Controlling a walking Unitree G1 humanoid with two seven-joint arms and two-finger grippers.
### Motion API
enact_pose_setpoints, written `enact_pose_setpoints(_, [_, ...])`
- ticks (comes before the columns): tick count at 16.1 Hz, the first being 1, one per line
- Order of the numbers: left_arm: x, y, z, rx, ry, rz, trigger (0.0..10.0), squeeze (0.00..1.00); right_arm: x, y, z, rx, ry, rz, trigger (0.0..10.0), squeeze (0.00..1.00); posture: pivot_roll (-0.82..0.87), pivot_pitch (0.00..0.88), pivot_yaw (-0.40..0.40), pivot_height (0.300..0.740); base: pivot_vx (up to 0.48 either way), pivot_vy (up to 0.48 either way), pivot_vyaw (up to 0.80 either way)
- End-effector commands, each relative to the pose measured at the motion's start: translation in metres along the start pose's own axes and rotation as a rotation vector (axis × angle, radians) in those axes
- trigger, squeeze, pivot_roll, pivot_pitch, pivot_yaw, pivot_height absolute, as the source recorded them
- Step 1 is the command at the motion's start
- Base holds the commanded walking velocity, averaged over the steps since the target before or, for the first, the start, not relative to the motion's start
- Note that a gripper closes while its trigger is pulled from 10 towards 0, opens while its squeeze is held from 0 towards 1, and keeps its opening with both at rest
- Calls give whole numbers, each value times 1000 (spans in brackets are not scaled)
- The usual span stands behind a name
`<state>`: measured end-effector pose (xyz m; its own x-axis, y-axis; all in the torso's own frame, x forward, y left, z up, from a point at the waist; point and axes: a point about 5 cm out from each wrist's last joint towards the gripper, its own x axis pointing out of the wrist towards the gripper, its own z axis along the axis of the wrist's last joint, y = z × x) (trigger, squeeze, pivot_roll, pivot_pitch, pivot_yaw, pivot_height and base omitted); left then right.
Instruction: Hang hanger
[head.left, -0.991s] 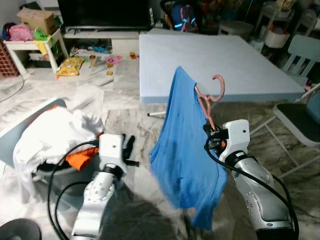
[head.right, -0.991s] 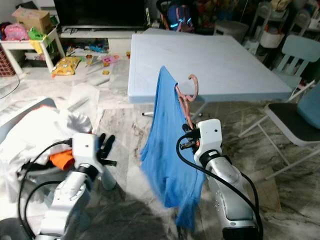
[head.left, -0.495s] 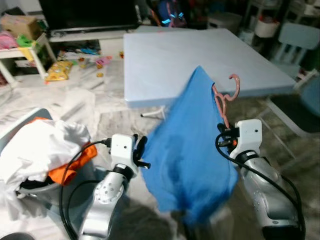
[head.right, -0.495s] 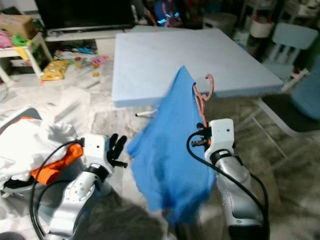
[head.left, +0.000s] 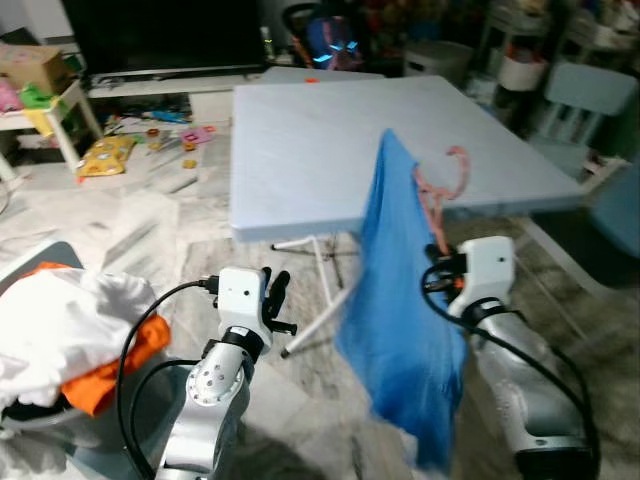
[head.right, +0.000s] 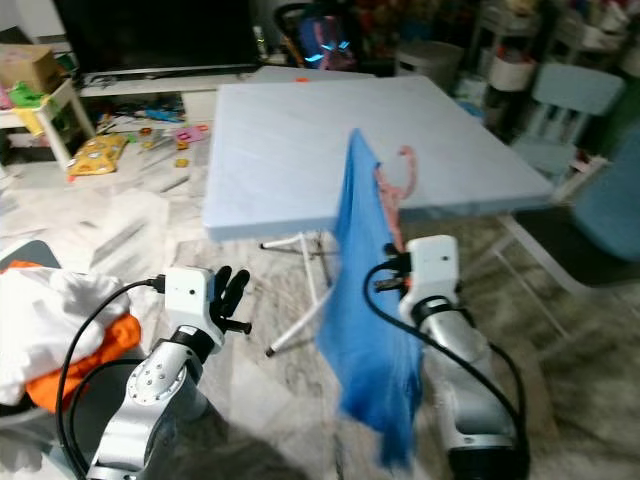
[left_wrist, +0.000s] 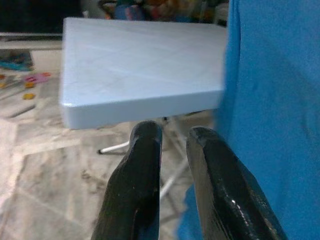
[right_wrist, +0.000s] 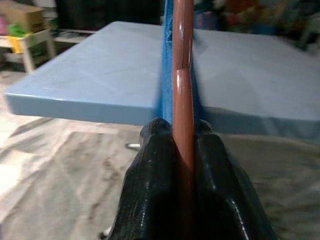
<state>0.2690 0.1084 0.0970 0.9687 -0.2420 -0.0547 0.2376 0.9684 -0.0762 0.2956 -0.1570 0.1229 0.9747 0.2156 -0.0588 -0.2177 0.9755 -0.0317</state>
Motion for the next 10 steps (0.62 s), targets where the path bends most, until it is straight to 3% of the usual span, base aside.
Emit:
enact_pose_setpoints(1, [1, 5, 2, 15, -1, 40, 10000, 0, 4, 8, 16, -23, -71, 47, 10000, 0, -105, 0, -39, 740, 0, 0, 0])
enact_pose_setpoints(6, [1, 6, 0, 18, 12, 84, 10000, 0, 2, 14, 15, -39, -70, 103, 10000, 0, -103, 0, -43, 740, 0, 0, 0])
enact_pose_setpoints(10, [2, 5, 1, 28, 1, 78, 10000, 0, 4, 7, 18, -57, -77, 115, 10000, 0, -106, 0, -46, 740, 0, 0, 783])
